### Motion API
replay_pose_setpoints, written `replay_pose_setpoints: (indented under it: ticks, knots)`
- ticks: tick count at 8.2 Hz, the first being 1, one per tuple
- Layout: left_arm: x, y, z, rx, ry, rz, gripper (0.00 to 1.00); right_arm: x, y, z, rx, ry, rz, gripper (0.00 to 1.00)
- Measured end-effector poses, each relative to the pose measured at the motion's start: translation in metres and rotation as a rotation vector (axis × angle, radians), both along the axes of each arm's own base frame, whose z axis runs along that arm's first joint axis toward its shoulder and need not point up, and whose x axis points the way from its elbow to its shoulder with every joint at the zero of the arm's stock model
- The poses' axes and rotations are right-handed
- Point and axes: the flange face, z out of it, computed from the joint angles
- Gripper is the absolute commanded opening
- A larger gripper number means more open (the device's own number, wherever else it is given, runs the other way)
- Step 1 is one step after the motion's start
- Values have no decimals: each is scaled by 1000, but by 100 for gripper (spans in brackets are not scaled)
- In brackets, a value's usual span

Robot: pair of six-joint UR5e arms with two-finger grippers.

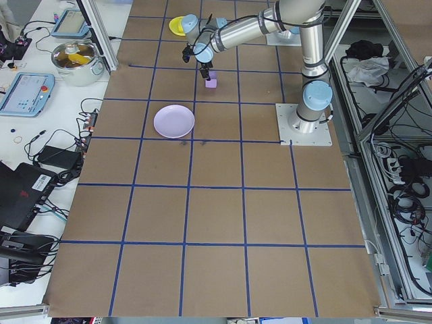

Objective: Sort blocks by color into plates

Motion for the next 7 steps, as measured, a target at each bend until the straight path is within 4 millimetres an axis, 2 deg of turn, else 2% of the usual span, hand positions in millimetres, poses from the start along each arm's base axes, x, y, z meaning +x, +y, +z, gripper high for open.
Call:
replay_pose_setpoints:
  ticks: [1,2,3,4,6,7]
  knots:
    - [0,-1,-5,5,-2,0,100,0,-2,2,-19,-1,-1,100]
    - [0,-1,-12,16,-6,5,96,0,-5,5,-54,1,-2,100]
    - [0,-2,-18,23,-8,5,41,0,-7,7,-75,3,-3,100]
    - [-1,-2,-22,27,-7,1,0,0,-10,6,-82,2,-6,100]
    - [-1,-4,-26,30,-10,6,0,1,-12,0,-77,-1,-9,100]
    - [0,-5,-21,22,-9,9,0,1,-13,-1,-75,0,-10,100]
